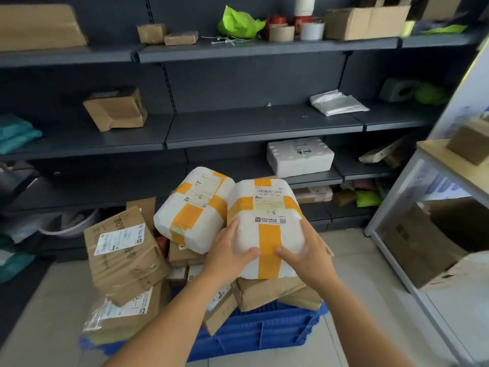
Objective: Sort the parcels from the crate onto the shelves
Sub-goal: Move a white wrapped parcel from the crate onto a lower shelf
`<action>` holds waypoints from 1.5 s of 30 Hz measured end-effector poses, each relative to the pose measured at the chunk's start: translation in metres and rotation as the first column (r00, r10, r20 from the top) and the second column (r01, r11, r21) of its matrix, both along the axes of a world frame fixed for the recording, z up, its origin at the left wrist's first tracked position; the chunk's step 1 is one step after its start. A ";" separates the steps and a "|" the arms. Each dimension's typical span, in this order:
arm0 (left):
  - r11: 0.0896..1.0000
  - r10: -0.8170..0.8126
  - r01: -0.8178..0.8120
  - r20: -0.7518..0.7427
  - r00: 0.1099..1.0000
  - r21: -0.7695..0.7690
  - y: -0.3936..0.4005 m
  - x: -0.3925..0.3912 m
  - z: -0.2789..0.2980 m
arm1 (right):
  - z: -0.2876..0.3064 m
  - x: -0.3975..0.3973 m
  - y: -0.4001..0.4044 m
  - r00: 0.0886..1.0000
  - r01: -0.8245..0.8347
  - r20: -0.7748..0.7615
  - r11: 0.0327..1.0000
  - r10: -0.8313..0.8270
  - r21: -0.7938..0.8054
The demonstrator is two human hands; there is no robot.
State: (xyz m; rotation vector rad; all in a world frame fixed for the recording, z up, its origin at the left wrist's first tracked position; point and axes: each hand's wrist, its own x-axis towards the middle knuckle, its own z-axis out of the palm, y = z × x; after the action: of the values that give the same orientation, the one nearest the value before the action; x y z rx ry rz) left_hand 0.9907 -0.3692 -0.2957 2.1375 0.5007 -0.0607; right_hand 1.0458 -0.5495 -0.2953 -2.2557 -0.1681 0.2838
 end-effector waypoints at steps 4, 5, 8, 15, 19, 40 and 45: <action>0.999 0.023 -0.021 0.040 0.999 -0.030 -0.003 -0.005 0.001 | 0.004 -0.002 -0.001 1.000 -0.005 0.000 0.999 0.005 0.039; 0.999 0.027 -0.025 0.062 0.998 -0.036 -0.004 -0.007 0.003 | 0.005 -0.003 -0.002 1.000 0.000 0.006 0.999 0.000 0.038; 0.996 0.058 -0.048 0.140 0.989 -0.069 -0.001 -0.014 0.011 | 0.012 -0.006 -0.003 0.998 -0.006 0.059 0.997 0.002 0.071; 0.984 0.169 -0.148 0.280 0.945 -0.095 0.023 -0.072 0.037 | 0.050 -0.047 0.023 0.978 -0.103 0.193 0.984 0.074 0.143; 0.967 0.254 -0.242 0.320 0.913 -0.078 0.049 -0.130 0.050 | 0.066 -0.091 0.055 0.957 -0.213 0.237 0.961 0.168 0.178; 0.602 0.756 -0.797 0.362 0.546 -0.054 0.159 -0.641 0.088 | 0.083 -0.510 0.269 0.631 -0.772 0.237 0.570 0.739 0.281; 0.436 0.844 -0.899 0.364 0.394 -0.038 0.158 -0.752 0.083 | 0.081 -0.612 0.304 0.478 -0.868 0.229 0.417 0.848 0.270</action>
State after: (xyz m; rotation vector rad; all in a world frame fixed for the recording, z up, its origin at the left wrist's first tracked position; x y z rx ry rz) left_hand 0.2390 -0.2112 -0.2127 1.6938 1.4211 0.9820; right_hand 0.4339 -0.2454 -0.2143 -1.6083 -1.3510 0.6689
